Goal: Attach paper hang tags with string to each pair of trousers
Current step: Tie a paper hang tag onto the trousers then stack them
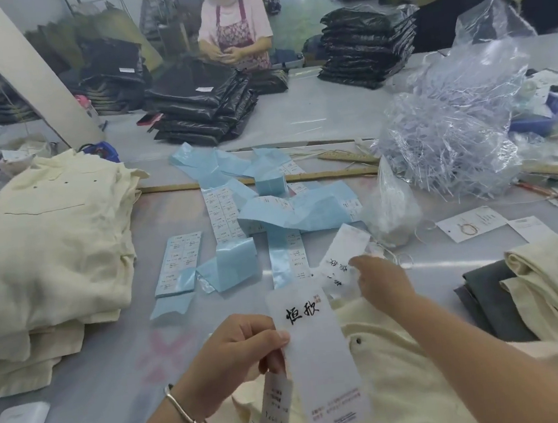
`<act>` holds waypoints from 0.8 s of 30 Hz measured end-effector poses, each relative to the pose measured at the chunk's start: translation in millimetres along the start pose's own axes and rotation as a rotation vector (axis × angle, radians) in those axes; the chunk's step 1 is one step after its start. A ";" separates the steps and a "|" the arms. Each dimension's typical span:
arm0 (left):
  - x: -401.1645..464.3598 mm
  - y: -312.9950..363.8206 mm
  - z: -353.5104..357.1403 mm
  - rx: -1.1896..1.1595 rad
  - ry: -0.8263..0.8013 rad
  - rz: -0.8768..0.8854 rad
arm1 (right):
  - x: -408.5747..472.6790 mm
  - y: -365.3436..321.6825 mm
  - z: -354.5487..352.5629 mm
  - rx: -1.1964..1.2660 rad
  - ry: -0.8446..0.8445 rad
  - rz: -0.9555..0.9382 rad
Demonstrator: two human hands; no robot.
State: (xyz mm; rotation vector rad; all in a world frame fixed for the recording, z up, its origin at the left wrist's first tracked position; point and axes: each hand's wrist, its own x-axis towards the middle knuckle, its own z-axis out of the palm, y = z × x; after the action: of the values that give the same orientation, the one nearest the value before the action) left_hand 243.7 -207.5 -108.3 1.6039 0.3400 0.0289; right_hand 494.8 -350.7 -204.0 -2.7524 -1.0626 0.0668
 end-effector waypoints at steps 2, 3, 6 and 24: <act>2.5 -3.1 -5.7 -0.009 0.016 0.007 | 1.8 3.1 21.5 -0.060 -0.162 0.002; 3.9 -3.9 -7.7 -0.012 0.021 0.010 | 3.2 3.3 26.1 -0.115 -0.156 -0.019; 8.7 -3.5 -8.5 -0.024 0.032 0.004 | 5.0 2.4 28.2 -0.226 -0.127 -0.048; -0.3 17.3 26.8 0.166 0.053 -0.016 | -140.4 -69.1 -81.7 1.401 0.106 0.232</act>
State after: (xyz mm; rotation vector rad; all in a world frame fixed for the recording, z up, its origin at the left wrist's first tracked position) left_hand 252.9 -234.0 -93.2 1.7670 0.4051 0.0318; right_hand 353.9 -407.7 -114.2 -1.5269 -0.3441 0.4757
